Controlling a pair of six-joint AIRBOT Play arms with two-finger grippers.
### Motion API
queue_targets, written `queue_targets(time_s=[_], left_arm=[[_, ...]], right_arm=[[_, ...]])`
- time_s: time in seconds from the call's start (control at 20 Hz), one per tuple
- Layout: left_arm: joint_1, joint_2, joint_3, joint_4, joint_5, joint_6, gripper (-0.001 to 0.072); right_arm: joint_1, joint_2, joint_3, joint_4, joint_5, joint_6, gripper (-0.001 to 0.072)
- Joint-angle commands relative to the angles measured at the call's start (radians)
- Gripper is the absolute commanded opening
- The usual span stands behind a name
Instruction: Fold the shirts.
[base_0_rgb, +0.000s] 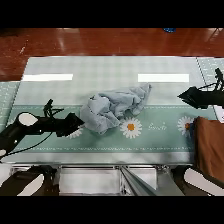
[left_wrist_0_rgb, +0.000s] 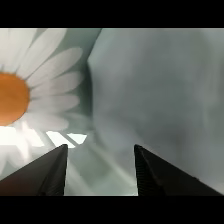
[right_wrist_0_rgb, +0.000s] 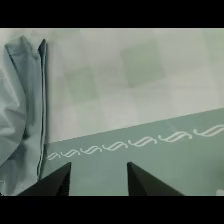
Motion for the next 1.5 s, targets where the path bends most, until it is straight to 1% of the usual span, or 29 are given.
queue_targets(time_s=[0.0,0.1,0.15,0.25,0.3,0.35,0.4,0.45,0.5,0.6,0.7,0.9,0.95,1.05,1.3,1.45], left_arm=[[-0.037,-0.11,-0.021,-0.176,0.136,0.079,0.0508],[-0.043,-0.163,-0.008,-0.181,0.155,0.08,0.0507],[-0.043,-0.175,0.006,-0.184,0.155,0.096,0.0506],[-0.043,-0.183,0.035,-0.186,0.158,0.096,0.0502],[-0.043,-0.185,0.052,-0.186,0.161,0.097,0.0419],[-0.043,-0.187,0.069,-0.186,0.167,0.098,0.0215],[-0.043,-0.187,0.088,-0.186,0.166,0.132,0.0085],[-0.043,-0.187,0.107,-0.186,0.161,0.163,0.0034],[-0.043,-0.187,0.127,-0.186,0.147,0.176,0.0016],[-0.043,-0.187,0.158,-0.186,0.121,0.209,0.0016],[-0.043,-0.187,0.173,-0.186,0.113,0.222,0.0016],[-0.043,-0.187,0.173,-0.186,0.107,0.224,0.0016],[-0.043,-0.187,0.173,-0.186,0.096,0.225,0.0016],[-0.06,-0.187,0.172,-0.185,0.093,0.257,0.0016],[-0.068,-0.187,0.173,-0.185,0.105,0.261,0.0016],[-0.069,-0.187,0.172,-0.185,0.105,0.261,0.0016]], right_arm=[[-0.012,0.001,-0.042,0.068,-0.008,-0.034,0.0408],[-0.012,0.001,-0.042,0.07,0.006,-0.035,0.0408],[-0.012,-0.002,-0.042,0.071,0.021,-0.038,0.0408],[0.005,-0.016,-0.043,0.062,0.044,-0.042,0.0408],[0.033,-0.031,-0.043,0.056,0.046,-0.041,0.0408],[0.078,-0.053,-0.043,0.066,0.045,-0.04,0.0408],[0.127,-0.076,-0.043,0.079,0.037,-0.041,0.0408],[0.179,-0.101,-0.043,0.087,0.017,-0.04,0.0408],[0.221,-0.122,-0.043,0.093,-0.002,-0.038,0.0408],[0.29,-0.163,-0.042,0.118,-0.039,-0.037,0.0408],[0.327,-0.196,-0.024,0.145,-0.069,-0.038,0.0408],[0.336,-0.243,0.052,0.23,-0.094,-0.038,0.0407],[0.338,-0.259,0.084,0.227,-0.091,-0.038,0.0407],[0.337,-0.301,0.14,0.228,-0.088,-0.024,0.0407],[0.352,-0.468,0.293,0.238,-0.056,0.031,0.0407],[0.383,-0.546,0.352,0.298,-0.036,0.034,0.0407]])
